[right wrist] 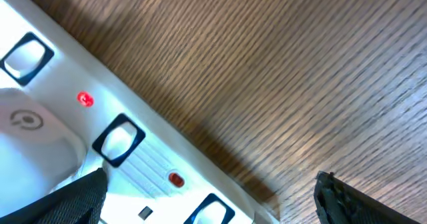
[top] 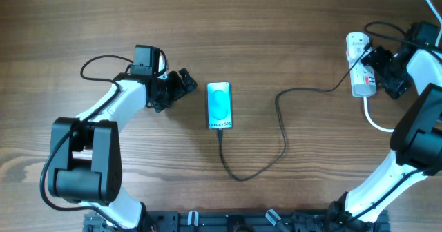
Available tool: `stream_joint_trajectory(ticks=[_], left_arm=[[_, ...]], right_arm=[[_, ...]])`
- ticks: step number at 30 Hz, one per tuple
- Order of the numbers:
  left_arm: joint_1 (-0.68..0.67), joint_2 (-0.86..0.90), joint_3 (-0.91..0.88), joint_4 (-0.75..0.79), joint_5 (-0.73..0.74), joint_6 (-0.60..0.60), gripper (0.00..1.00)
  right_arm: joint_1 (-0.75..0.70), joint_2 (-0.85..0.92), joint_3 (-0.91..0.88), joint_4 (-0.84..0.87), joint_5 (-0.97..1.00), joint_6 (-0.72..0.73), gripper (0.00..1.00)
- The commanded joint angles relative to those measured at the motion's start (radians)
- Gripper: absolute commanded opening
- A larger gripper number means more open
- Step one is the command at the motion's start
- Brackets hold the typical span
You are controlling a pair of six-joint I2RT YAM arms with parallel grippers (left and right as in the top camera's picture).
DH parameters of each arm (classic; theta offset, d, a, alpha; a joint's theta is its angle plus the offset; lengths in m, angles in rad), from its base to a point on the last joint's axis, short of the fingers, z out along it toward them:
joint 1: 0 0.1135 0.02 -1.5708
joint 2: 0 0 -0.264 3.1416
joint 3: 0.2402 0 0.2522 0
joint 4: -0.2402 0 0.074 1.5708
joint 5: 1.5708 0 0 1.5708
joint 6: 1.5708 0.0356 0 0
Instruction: Plug charger to phone and switch on socket
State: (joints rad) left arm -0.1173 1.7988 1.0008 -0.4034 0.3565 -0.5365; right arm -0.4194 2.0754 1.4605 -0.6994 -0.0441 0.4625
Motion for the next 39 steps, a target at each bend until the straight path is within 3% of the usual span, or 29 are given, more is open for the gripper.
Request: stream_joint_trajectory(ticks=[1, 8, 13, 21, 31, 39], left_arm=[[0.003, 0.019, -0.020, -0.012, -0.033, 0.001, 1.00], [0.003, 0.019, -0.020, -0.012, -0.033, 0.001, 1.00], [0.003, 0.019, -0.020, -0.012, -0.033, 0.001, 1.00], [0.003, 0.019, -0.020, -0.012, -0.033, 0.001, 1.00], [0.003, 0.019, -0.020, -0.012, -0.033, 0.001, 1.00], [0.003, 0.019, -0.020, -0.012, -0.033, 0.001, 1.00]], right_arm=[[0.004, 0.028, -0.016, -0.049, 0.048, -0.045, 1.00], [-0.045, 0.004, 0.032, -0.119, 0.040, -0.113, 1.00], [-0.045, 0.004, 0.032, -0.099, -0.092, -0.262, 1.00], [-0.045, 0.004, 0.032, -0.079, -0.090, -0.261, 1.00], [-0.045, 0.004, 0.032, 0.190, -0.091, -0.261, 1.00], [-0.045, 0.004, 0.032, 0.220, -0.091, -0.261, 1.00]])
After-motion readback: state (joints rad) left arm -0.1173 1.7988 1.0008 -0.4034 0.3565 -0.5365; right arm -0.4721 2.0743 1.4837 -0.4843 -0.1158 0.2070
